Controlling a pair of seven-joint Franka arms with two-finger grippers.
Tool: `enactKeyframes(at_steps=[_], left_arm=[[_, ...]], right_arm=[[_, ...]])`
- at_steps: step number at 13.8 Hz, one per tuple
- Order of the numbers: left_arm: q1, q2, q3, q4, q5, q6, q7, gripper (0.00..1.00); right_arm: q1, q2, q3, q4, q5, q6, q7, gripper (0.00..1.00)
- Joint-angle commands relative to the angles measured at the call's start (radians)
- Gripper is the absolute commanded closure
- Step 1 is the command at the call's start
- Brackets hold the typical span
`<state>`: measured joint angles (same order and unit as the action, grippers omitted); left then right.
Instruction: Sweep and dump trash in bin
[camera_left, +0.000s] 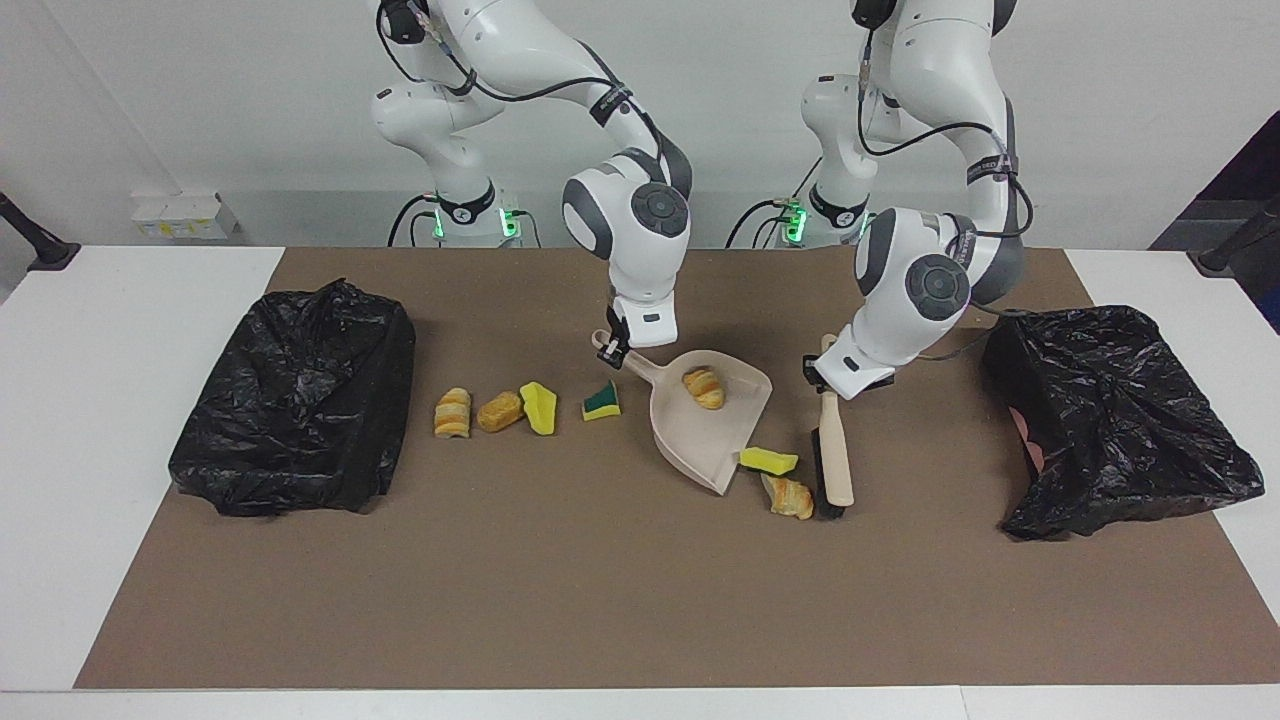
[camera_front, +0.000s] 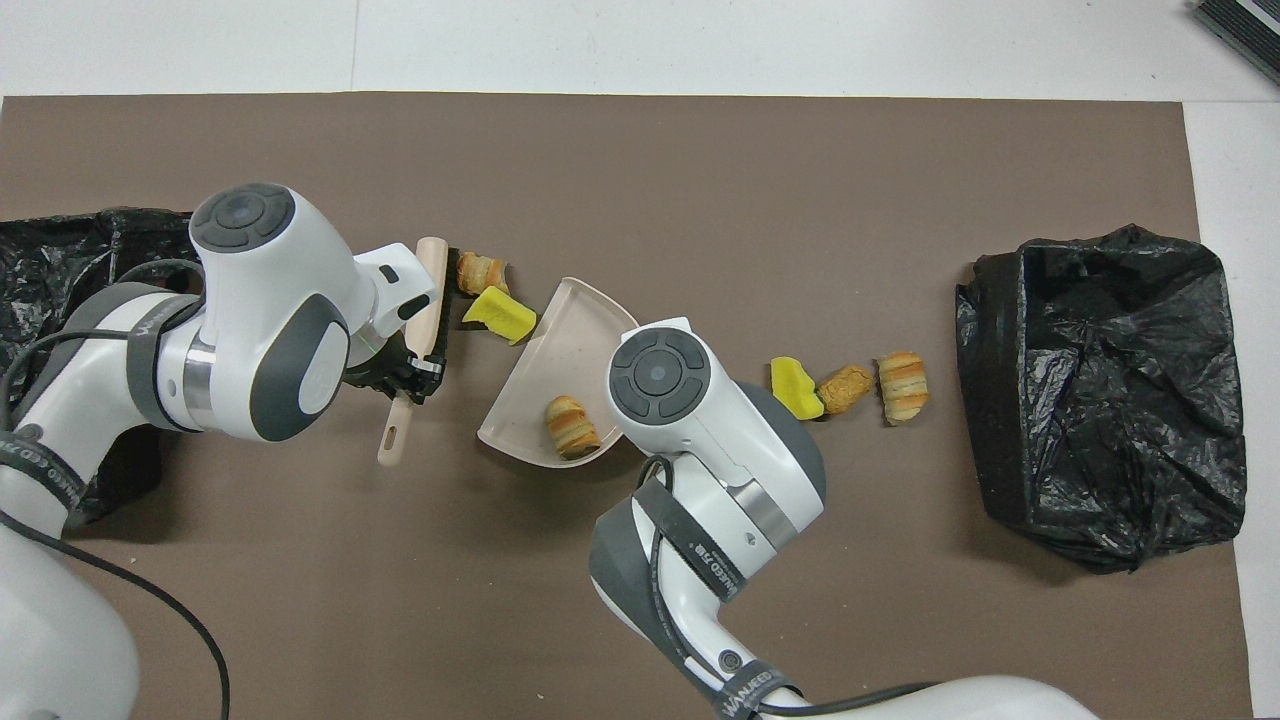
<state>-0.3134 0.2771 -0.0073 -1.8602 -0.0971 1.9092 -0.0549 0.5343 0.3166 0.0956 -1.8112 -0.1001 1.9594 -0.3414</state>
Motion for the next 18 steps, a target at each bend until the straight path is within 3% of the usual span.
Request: enactKeyframes(at_steps=[1,7,13,15,18], left_arm=[[-0.073,-0.012,0.006,-0.017,0.022,-0.002,0.01,1.0],[-0.253,-0.076,0.004,-0.06,0.056,-0.117,0.009,1.0],[-0.181,-0.11,0.01,-0.05,0.086,-0.203,0.069,1.0],[-0.144,-0.124,0.024,-0.05,0.091,-0.226,-0.003,1.0],[-0.108,-0.154,0.024,-0.069,0.106,-0.226,-0.19,1.0]], right_arm=[[-0.005,-0.024,0.001,-0.028,-0.009,0.003,0.039,1.0],[-0.005,-0.024,0.001,-0.033,-0.009,0.004,0.041,1.0],[-0.005,-0.024,0.001,-0.033,-0.007,0.004,0.039,1.0],[-0.013,-0.025,0.001,-0.026,-0.006,-0.01,0.039,1.0],[-0.062,-0.097,0.001,-0.028,0.0,-0.031,0.013,1.0]])
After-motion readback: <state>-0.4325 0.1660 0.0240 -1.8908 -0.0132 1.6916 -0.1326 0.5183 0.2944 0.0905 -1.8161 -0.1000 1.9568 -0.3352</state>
